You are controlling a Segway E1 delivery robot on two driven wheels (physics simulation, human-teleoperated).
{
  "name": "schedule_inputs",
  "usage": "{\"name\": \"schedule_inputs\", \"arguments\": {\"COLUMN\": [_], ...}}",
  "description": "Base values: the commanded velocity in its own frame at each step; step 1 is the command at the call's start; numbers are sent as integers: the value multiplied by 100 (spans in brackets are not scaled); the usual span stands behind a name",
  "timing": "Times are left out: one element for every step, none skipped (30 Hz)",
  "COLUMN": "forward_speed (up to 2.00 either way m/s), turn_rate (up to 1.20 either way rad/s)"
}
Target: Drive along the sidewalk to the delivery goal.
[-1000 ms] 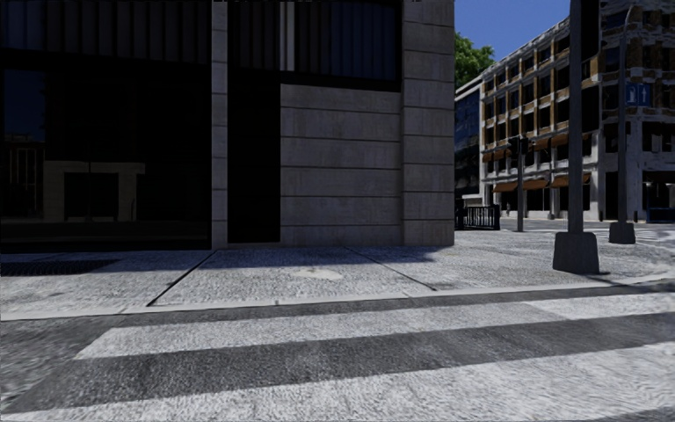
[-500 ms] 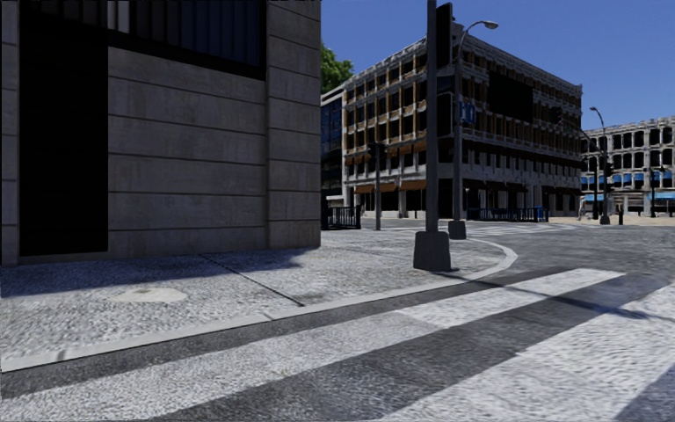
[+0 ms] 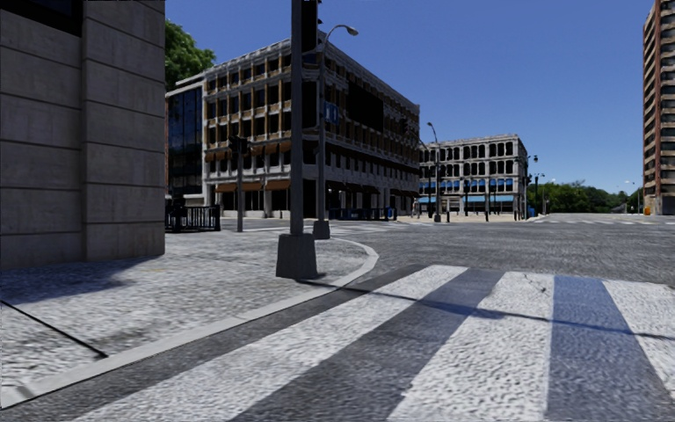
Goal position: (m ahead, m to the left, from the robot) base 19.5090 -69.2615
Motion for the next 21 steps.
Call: {"name": "schedule_inputs", "arguments": {"forward_speed": [131, 131, 131, 131, 131, 131, 131, 131, 131, 131, 131, 131, 131, 131, 131, 131, 131, 133, 135, 137, 137], "turn_rate": [-86, -87, -87, -87, -87, -87, -87, -87, -87, -87, -87, -87, -87, -87, -87, -87, -87, -87, -87, -87, -87]}}
